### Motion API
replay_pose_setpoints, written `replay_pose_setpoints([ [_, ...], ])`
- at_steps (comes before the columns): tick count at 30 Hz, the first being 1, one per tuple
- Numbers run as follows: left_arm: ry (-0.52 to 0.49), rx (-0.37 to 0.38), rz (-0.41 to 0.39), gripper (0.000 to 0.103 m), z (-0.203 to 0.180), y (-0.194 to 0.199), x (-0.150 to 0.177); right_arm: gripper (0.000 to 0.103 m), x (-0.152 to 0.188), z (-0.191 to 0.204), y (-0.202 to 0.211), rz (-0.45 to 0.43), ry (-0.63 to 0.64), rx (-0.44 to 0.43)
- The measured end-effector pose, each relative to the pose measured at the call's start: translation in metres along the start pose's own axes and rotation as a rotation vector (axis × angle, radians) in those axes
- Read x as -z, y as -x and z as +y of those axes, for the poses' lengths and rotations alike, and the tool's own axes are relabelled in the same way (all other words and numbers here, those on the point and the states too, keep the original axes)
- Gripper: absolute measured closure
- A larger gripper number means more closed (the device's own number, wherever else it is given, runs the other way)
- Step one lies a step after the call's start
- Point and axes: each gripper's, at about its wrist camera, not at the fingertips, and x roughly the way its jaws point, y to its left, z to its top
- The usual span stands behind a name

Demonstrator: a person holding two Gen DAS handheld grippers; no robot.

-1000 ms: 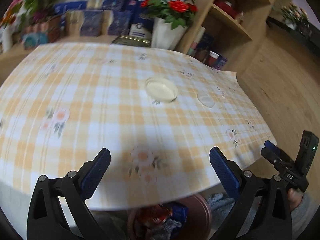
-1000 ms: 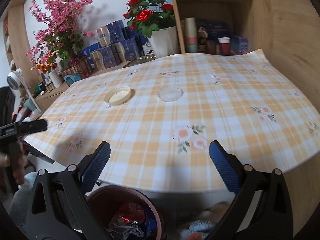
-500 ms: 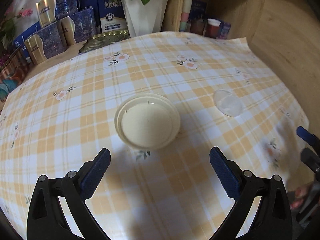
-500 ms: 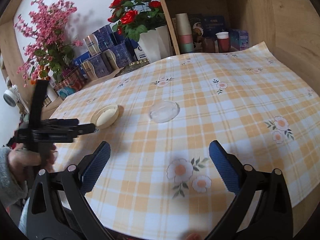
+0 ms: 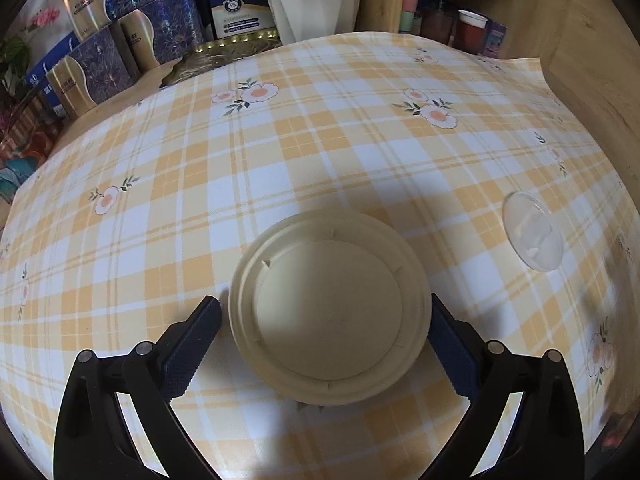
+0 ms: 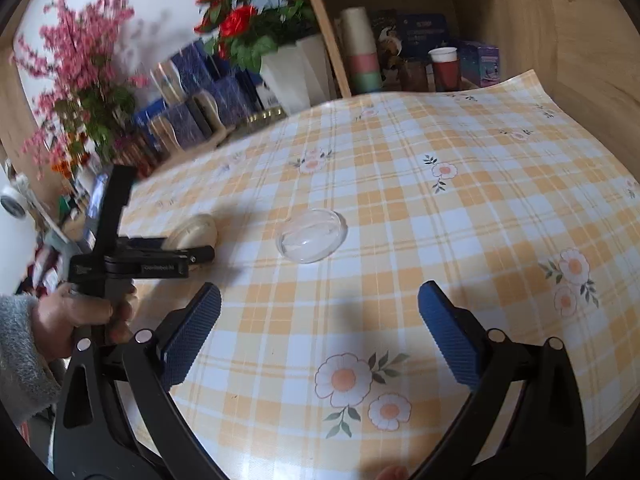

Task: Collect trash
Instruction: 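Move the left tool to the cream lid while the right approaches the clear dome lid, then grasp the cream round lid with the left tool while the right grasps the clear dome lid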

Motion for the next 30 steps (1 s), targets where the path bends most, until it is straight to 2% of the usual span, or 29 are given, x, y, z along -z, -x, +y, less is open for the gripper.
replay_pose_setpoints([
  [1, 0.000, -0.009, -0.011, 0.016, 0.001, 0.002, 0.000, 0.006, -0.003, 0.002, -0.005, 0.025, 0.012, 0.043],
  [2, 0.005, -0.016, -0.022, 0.018, 0.003, 0.006, 0.001, 0.006, -0.007, 0.004, -0.013, 0.055, 0.025, 0.071],
  [3, 0.009, -0.023, -0.026, 0.019, 0.004, 0.007, 0.002, 0.006, -0.010, 0.005, -0.019, 0.078, 0.030, 0.062],
  [6, 0.067, -0.005, -0.101, 0.019, 0.015, 0.029, 0.010, 0.006, -0.019, 0.009, -0.039, 0.128, 0.035, 0.035],
  [10, 0.151, 0.044, -0.177, 0.019, 0.030, 0.061, 0.028, 0.006, -0.036, 0.027, -0.070, 0.178, 0.127, 0.116],
  [12, 0.202, 0.063, -0.212, 0.019, 0.039, 0.078, 0.041, 0.006, -0.041, 0.033, -0.083, 0.194, 0.147, 0.130],
  [18, 0.251, 0.072, -0.269, 0.019, 0.055, 0.110, 0.079, 0.006, -0.044, 0.042, -0.121, 0.285, 0.172, 0.175],
  [26, 0.276, 0.076, -0.314, 0.019, 0.072, 0.149, 0.127, 0.007, -0.052, 0.033, -0.137, 0.314, 0.140, 0.214],
  [29, 0.266, 0.084, -0.318, 0.019, 0.069, 0.157, 0.139, 0.021, -0.053, 0.034, -0.135, 0.303, 0.153, 0.197],
  [30, 0.263, 0.086, -0.319, 0.019, 0.068, 0.160, 0.142, 0.031, -0.054, 0.036, -0.134, 0.303, 0.164, 0.187],
])
